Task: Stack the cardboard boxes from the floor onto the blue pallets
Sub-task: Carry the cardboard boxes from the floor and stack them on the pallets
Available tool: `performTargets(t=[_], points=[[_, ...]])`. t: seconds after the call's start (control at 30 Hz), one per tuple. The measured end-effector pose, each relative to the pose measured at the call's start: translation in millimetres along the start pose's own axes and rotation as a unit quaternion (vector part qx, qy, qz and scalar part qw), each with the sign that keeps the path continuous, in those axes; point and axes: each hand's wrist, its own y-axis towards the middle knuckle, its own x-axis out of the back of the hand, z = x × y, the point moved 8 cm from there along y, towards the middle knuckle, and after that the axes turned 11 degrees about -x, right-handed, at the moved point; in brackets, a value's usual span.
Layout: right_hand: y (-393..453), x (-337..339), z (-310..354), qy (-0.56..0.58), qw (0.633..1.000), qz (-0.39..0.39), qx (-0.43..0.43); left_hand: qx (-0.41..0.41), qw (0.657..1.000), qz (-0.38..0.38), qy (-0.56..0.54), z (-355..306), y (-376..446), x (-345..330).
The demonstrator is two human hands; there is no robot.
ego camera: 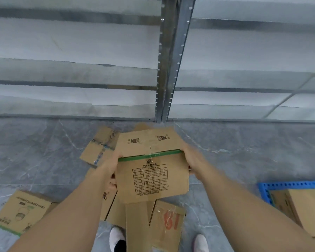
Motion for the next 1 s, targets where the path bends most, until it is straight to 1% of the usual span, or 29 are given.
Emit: performTargets(t=[0.1,0.23,0.33,0.4,0.5,0.6,0.7,0.8,1.0], points=[[2,43,-28,0.040,0.999,-0.003,-0.007,-0.024,0.999,0.020,0.027,-13,-7,-45],[3,121,-78,0.095,0.995,-0.020,-0.010,-0.051,0.995,0.060,0.063,-18,-23,-128],[4,188,-121,0.111,0.993,-0.037,-0.017,-0.059,0.989,0.079,0.109,-16,-43,-202],[3,236,-151,0.125,0.991,-0.049,-0.028,-0.067,0.986,0.092,0.119,-15,-60,-256],[-4,308,-195,0.152,0.985,-0.073,-0.044,-0.086,0.978,0.133,0.134,-15,-85,-336],[-12,366,-234,0.189,0.976,-0.084,-0.069,-0.105,0.967,0.171,0.156,-20,-106,-404],[-18,406,-265,0.256,0.958,-0.093,-0.086,-0.126,0.954,0.214,0.166,-30,-122,-459],[-20,433,-284,0.295,0.944,-0.116,-0.095,-0.142,0.937,0.255,0.193,-42,-129,-500],[-11,476,-295,0.341,0.919,-0.158,-0.117,-0.170,0.903,0.331,0.217,-74,-126,-569]])
